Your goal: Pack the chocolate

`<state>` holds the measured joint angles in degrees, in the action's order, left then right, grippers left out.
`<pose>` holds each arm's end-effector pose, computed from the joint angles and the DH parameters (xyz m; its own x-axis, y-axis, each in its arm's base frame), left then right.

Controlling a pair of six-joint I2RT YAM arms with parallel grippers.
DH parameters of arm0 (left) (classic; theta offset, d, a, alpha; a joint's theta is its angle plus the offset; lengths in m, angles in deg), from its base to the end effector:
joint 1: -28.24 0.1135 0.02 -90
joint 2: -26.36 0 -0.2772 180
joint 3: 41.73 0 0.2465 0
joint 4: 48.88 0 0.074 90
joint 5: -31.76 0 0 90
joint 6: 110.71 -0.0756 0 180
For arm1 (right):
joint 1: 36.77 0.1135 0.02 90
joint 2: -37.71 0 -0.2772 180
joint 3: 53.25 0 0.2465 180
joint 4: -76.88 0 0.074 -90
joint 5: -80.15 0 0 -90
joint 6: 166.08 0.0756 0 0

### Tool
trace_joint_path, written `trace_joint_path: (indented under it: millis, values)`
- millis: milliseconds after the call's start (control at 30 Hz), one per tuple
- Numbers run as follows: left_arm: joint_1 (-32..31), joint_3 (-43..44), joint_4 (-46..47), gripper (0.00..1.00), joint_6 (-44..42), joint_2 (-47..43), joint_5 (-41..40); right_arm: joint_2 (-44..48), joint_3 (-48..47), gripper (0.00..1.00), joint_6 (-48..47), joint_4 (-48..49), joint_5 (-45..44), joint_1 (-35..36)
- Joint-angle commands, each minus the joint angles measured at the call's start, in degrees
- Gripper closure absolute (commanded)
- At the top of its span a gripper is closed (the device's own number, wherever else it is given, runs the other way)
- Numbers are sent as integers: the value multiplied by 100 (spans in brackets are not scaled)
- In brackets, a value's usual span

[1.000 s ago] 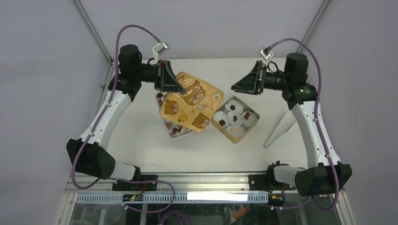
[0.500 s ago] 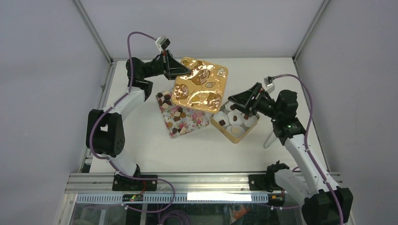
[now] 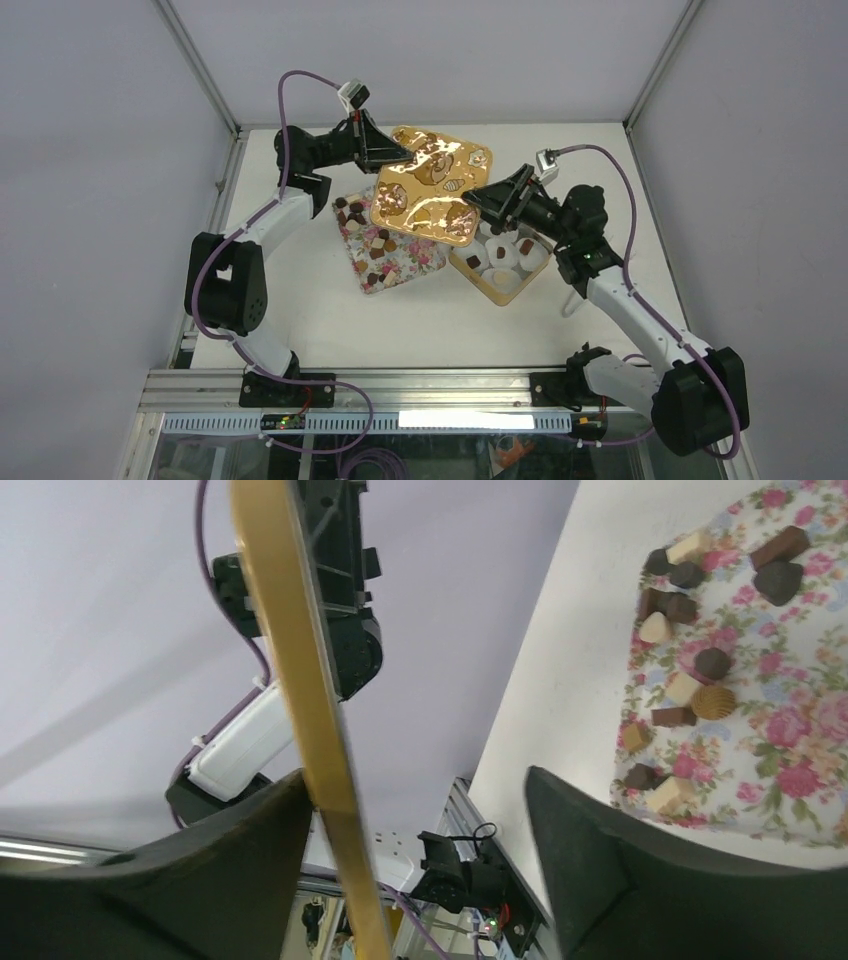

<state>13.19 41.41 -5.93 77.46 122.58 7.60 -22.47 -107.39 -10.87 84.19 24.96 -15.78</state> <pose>0.3502 -0.1656 0.3855 -0.9299 -0.1695 -0.3266 0.3524 -0.1550 -0.9229 0.2304 0.1346 0.3311 -0.7421 0.5137 -0.4307 -0.3655 0.2285 0.9023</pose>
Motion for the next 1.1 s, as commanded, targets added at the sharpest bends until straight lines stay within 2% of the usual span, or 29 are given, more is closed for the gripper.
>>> trace_joint_path:
  millis: [0, 67, 133, 167, 200, 233, 300, 333, 367, 400, 500, 533, 633, 700, 833, 1000, 1067]
  values:
    - [-38, -13, 262, 100, 50, -82, -199, -122, -341, 37, 330, 992, -81, 53]
    - [-61, -10, -189, 100, -256, -49, -157, -175, -316, 61, 653, 1349, -43, 63]
    - [-89, 24, -867, 99, -742, -7, -116, -145, -266, 95, 871, 1527, -28, 63]
    - [-109, 39, -1141, 92, -1014, 18, -110, -76, -254, 100, 908, 1331, -68, 63]
    - [-120, 57, -1349, 82, -1133, 53, -115, 7, -231, 100, 872, 1131, -151, 63]
    - [-133, 101, -1416, 63, -1197, 105, -122, 124, -210, 100, 784, 912, -217, 63]
    - [-147, 173, -1499, 36, -1242, 215, -134, 407, -180, 100, 533, 413, -411, 55]
    - [-140, 196, -1584, 18, -1288, 263, -152, 593, -185, 100, 378, 80, -561, 35]
    - [-139, 234, -1748, 7, -1391, 304, -166, 784, -199, 100, 211, -276, -757, -4]
    - [-137, 272, -1987, 2, -1570, 319, -186, 1022, -208, 100, -15, -642, -981, -59]
    - [-139, 455, -3314, 1, -2537, 262, -440, 1853, -256, 100, -270, -2158, -1934, -415]
    - [-139, 557, -4142, 1, -3082, 232, -569, 2086, -235, 100, -253, -2854, -2335, -559]
    - [-151, 1008, -5934, 1, -4131, 202, -1131, 2621, 7, 100, -33, -3646, -2804, -996]
    - [-180, 1207, -6731, 1, -4538, 254, -1514, 2764, 271, 100, 331, -3614, -2804, -1174]
    - [-244, 1073, -7057, 1, -4392, 290, -2292, 2475, 715, 100, 925, -2754, -2558, -1216]
    - [-553, 1369, -7367, 1, -4991, 498, -2650, 1944, 695, 100, 895, -2493, -2342, -1216]
    - [-560, 1643, -7485, 1, -4943, 807, -2320, 1902, 778, 100, 868, -2400, -2449, -1215]
